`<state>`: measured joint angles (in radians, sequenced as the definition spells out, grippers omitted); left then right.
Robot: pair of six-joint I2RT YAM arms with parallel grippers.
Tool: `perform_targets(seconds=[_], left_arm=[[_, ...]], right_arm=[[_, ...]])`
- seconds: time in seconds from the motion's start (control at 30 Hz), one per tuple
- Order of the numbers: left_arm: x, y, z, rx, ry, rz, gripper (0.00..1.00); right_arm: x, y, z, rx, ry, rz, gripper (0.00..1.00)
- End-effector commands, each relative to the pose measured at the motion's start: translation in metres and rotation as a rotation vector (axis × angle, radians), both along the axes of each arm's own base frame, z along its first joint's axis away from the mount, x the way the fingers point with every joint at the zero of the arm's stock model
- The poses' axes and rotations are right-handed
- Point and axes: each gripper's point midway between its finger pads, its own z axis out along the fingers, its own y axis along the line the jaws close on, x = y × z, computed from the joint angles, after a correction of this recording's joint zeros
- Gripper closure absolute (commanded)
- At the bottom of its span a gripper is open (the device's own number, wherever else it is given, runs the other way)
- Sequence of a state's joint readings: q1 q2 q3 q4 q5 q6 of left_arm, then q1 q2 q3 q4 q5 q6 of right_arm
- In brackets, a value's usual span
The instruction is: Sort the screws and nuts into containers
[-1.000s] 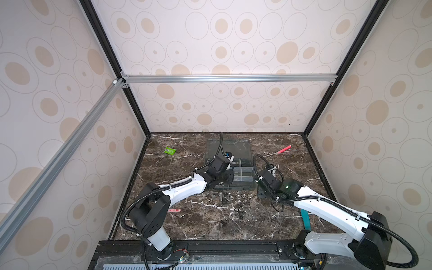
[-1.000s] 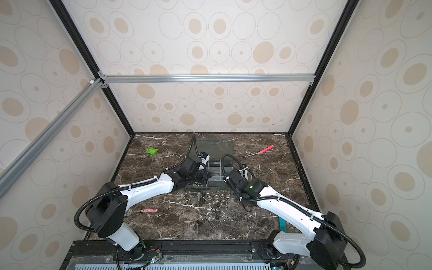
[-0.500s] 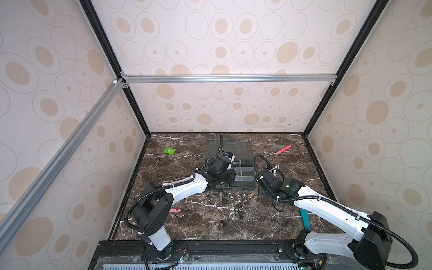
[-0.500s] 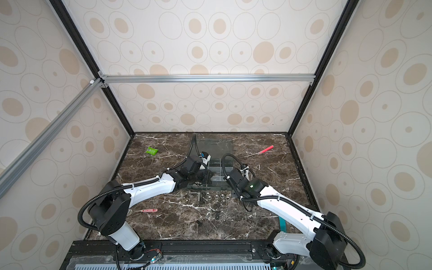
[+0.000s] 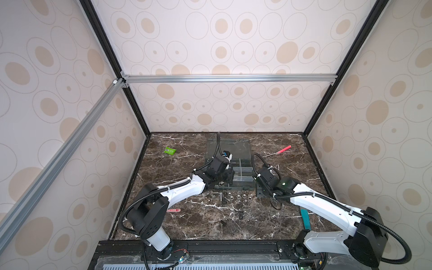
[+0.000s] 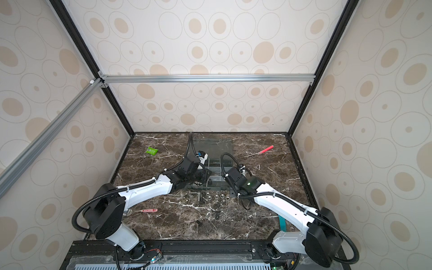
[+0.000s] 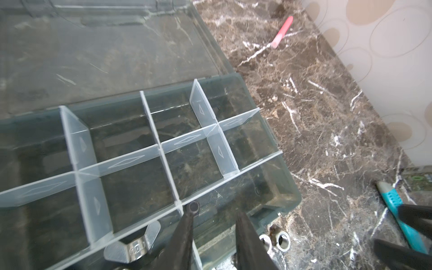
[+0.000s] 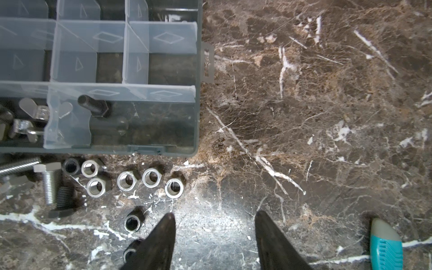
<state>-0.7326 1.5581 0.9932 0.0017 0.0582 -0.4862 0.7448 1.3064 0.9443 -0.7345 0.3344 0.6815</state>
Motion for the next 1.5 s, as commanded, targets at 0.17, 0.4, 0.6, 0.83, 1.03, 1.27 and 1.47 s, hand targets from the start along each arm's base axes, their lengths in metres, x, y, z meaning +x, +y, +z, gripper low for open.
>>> perform_targets(seconds=[0.17,0.4,0.6,0.83,1.03,1.27,1.47], left_arm=[[-0.005,0.045,0.042,-0.073,-0.132,0.147,0.66],[-0.023,0.072,0.041,-0.073,-0.134,0.191,0.66],[-0.027,0.096,0.037,-0.072,-0.153,0.261,0.65],[-0.029,0.104,0.046,-0.097,-0.159,0.294,0.64],[-0.03,0.112,0.053,-0.113,-0.18,0.33,0.63],[-0.034,0.123,0.06,-0.142,-0.202,0.376,0.61],[-0.039,0.128,0.073,-0.181,-0.224,0.382,0.61]], right_arm=[[0.011,0.037,0.011,0.117,0.025,0.076,0.42],[-0.004,0.058,0.0,0.175,0.063,0.103,0.41],[-0.008,0.079,-0.012,0.184,0.104,0.141,0.41],[-0.008,0.102,-0.02,0.129,0.142,0.232,0.41],[-0.006,0.112,-0.022,0.113,0.167,0.274,0.41],[-0.001,0.129,-0.024,0.105,0.172,0.312,0.41],[0.001,0.144,-0.027,0.13,0.18,0.333,0.41]])
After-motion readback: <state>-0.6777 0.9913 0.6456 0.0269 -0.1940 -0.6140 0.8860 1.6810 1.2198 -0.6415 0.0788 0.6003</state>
